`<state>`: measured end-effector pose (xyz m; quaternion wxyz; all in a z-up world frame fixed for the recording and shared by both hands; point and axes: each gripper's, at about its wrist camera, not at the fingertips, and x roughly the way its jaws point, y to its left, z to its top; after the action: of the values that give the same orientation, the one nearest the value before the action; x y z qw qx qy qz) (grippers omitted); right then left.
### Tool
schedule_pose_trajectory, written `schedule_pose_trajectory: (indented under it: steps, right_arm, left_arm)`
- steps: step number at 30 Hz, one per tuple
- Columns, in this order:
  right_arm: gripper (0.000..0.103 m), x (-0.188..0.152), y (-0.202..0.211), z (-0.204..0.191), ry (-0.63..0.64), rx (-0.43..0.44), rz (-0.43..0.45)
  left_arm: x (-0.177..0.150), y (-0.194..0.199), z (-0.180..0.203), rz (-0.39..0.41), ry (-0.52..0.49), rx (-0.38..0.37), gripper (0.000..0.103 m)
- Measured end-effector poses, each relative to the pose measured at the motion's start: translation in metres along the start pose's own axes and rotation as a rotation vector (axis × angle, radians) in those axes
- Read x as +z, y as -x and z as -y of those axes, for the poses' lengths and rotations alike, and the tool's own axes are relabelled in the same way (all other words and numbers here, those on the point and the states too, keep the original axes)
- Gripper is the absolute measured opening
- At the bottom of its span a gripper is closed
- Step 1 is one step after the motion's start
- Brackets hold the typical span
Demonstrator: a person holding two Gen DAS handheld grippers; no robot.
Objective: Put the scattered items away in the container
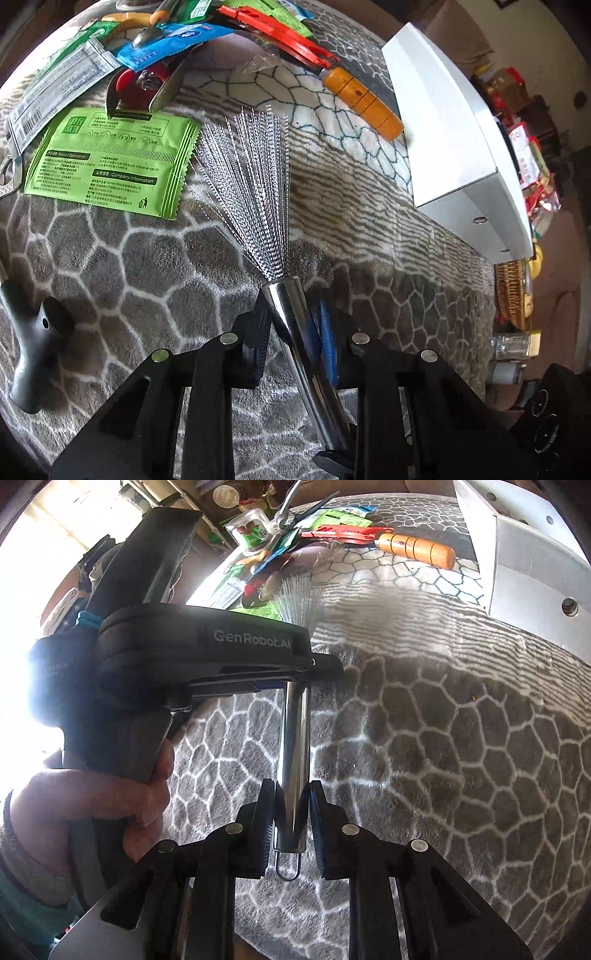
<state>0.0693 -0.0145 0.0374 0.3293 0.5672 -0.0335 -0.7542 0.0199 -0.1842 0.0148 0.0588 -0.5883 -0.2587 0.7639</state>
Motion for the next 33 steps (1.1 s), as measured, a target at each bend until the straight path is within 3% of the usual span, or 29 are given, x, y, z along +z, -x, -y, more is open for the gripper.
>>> schedule_pose_trajectory:
  steps: [4, 9, 14, 19, 25, 29, 33]
  right_arm:
    - [0.017, -0.011, 0.006, -0.004, -0.009, 0.011, 0.016]
    - [0.017, -0.014, 0.032, -0.005, -0.021, 0.015, 0.078]
    - [0.018, 0.001, 0.083, 0.010, -0.039, 0.001, 0.175]
    - [0.018, 0.038, 0.143, 0.049, -0.083, -0.022, 0.265]
    - [0.018, 0.097, 0.207, 0.128, -0.148, -0.080, 0.315]
    - [0.018, 0.137, 0.211, 0.187, -0.196, -0.133, 0.274]
    - [0.018, 0.162, 0.190, 0.241, -0.256, -0.160, 0.191]
  left_arm:
    - [-0.004, 0.011, 0.007, 0.011, 0.025, -0.049, 0.020]
    - [0.004, 0.036, 0.045, 0.049, -0.038, -0.087, 0.019]
    - [0.027, 0.062, 0.114, 0.099, -0.146, -0.137, 0.018]
    - [0.066, 0.064, 0.205, 0.119, -0.255, -0.190, 0.018]
    - [0.133, 0.019, 0.304, 0.076, -0.315, -0.244, 0.019]
    - [0.171, -0.030, 0.349, 0.040, -0.344, -0.206, 0.019]
    - [0.196, -0.095, 0.363, -0.029, -0.332, -0.162, 0.019]
